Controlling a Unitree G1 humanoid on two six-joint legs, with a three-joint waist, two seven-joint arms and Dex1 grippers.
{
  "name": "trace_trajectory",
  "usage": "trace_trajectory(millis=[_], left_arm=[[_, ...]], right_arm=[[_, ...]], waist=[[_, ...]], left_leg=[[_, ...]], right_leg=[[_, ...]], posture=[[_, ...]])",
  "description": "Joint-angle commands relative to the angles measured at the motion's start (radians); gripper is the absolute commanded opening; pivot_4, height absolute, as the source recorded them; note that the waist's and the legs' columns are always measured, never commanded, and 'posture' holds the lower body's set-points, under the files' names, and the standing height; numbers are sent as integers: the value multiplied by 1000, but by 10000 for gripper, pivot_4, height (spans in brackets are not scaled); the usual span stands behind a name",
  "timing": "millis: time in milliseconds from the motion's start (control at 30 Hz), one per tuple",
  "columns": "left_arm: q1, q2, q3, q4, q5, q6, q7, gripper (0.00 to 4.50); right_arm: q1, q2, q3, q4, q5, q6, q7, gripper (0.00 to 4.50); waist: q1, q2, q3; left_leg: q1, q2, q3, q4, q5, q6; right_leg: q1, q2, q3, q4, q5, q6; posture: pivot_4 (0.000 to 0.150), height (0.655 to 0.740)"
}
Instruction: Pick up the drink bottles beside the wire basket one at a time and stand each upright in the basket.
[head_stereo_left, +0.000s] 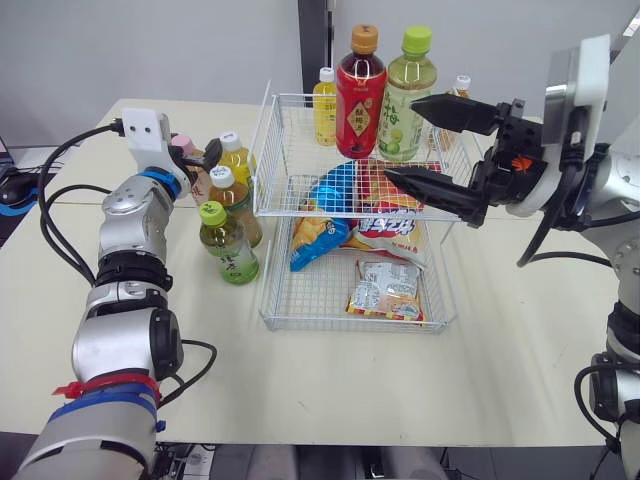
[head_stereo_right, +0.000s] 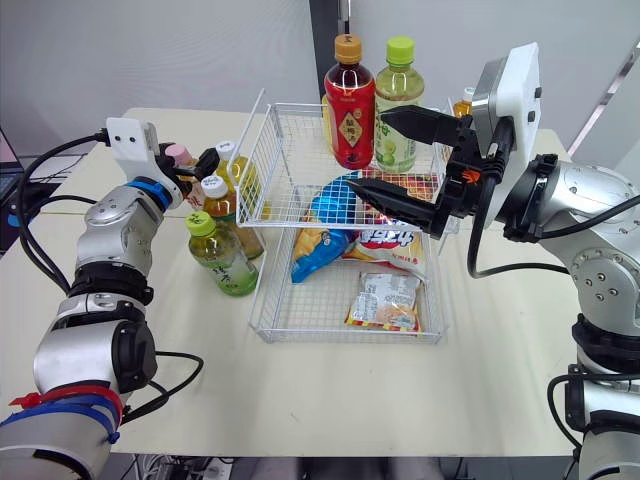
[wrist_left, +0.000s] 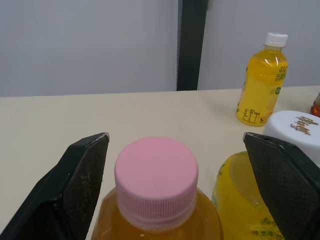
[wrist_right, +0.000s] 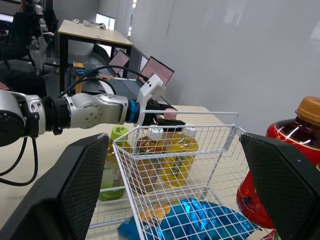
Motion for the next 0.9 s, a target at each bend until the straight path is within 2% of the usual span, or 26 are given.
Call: trace_trajectory(millis=[33,67,167,433,633,767,900], left_arm=[[-14,29,17,-9,0,-33,-3,44783],[-15,29,17,-7,0,-36,-2,44783],[-16,28,15,5,3,-43,-2,39003],[-17,34,19,15,4,-47,7,13972],[-22,97,37,24,-1,-50,-14,13576],[-77,173,70,-69,-92,43,-204,13575],[-198,283,37,-120,-112,181,-385,13575]], right_arm=[[-16,-17,-27,-25,7,-7,-11,45000],[-17,-17,-26,-25,8,-7,-11,45000],[-19,-17,-23,-24,12,-10,-6,45000],[-19,-17,-25,-25,17,-12,0,45000],[-14,-16,-33,-28,14,-14,-13,45000],[-8,-11,-41,-30,26,-8,-27,45000],[-12,2,-47,-17,13,-32,-50,45000]], waist=[[0,0,0],[0,0,0],[0,0,0],[0,0,0],[-5,0,0],[-14,0,0],[-4,-1,1]], left_leg=[[0,0,0,0,0,0],[0,0,0,0,0,0],[0,0,0,0,0,0],[0,0,0,0,0,0],[0,0,0,0,0,0],[0,1,0,0,0,0],[-2,1,-1,0,0,0]], right_leg=[[0,0,0,0,0,0],[0,0,0,0,0,0],[0,0,0,0,0,0],[0,0,0,0,0,0],[0,0,0,0,0,0],[-1,1,0,1,0,0],[-2,1,-2,-1,0,0]], posture=[[1500,7400],[1500,7400],[1500,7400],[1500,7400],[1500,7400],[1500,7400],[1500,7400]])
